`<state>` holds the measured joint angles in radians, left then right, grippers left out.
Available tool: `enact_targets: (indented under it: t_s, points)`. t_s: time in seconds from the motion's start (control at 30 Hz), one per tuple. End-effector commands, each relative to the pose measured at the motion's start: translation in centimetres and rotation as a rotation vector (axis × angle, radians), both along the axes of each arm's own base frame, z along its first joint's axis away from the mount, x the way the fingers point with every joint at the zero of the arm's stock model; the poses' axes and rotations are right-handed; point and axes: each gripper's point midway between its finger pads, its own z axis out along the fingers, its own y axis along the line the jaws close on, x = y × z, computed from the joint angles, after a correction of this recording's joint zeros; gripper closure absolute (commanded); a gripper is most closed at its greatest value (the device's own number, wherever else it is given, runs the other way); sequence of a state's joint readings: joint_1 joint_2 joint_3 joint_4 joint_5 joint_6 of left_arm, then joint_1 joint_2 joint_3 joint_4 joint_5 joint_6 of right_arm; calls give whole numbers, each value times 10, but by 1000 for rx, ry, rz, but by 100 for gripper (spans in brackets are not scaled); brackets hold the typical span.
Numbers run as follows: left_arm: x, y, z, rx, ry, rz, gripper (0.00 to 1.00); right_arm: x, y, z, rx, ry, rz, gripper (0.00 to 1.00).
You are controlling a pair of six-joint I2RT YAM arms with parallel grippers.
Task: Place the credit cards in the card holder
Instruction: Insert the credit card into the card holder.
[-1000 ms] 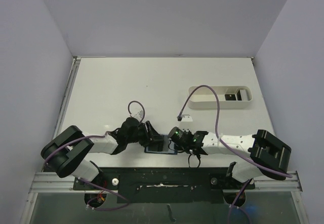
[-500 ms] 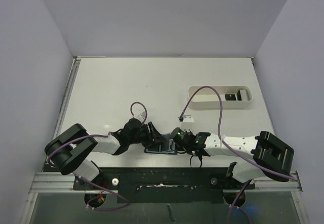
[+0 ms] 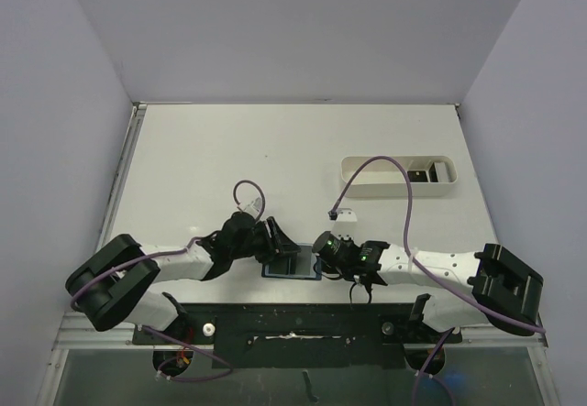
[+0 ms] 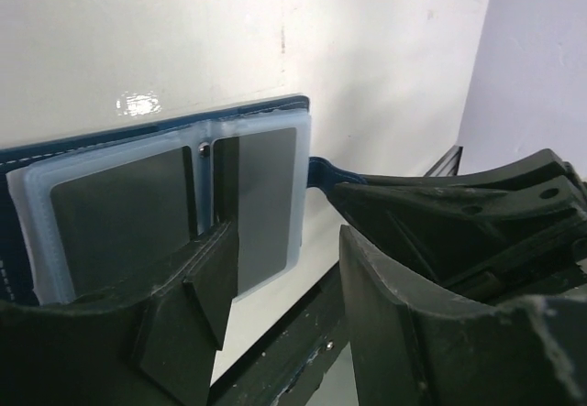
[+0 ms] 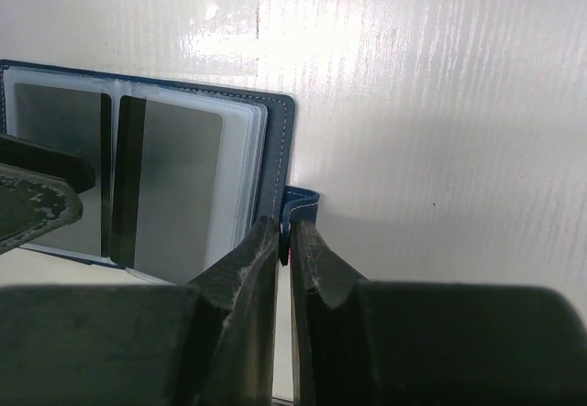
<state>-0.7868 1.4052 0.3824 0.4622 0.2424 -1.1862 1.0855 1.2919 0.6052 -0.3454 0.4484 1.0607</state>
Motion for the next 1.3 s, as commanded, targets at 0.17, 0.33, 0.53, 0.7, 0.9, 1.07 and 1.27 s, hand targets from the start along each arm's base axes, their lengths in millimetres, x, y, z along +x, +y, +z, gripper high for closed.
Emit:
enact_targets:
  t_s: [0.17,0.33,0.53,0.7,0.9,1.07,1.27]
  points:
    - [6,-8,-14,40,-17,-30,52,10,2,8,29,-49,-33,100]
    - [5,-13,-14,14,-8,-36,57,11,2,8,31,-55,-33,100]
    - [8,-20,-2,2,-27,-41,66,11,5,4,29,-47,-29,100]
    - [5,-28,-2,13,-35,-52,64,12,7,4,33,-50,-26,100]
    - [5,-27,-4,53,-44,-61,50,12,7,5,36,-55,-25,100]
    - [8,-12,-2,155,-56,-49,42,10,2,4,41,-55,-35,100]
    - [12,16,0,273,-82,-11,28,11,3,7,64,-69,-31,100]
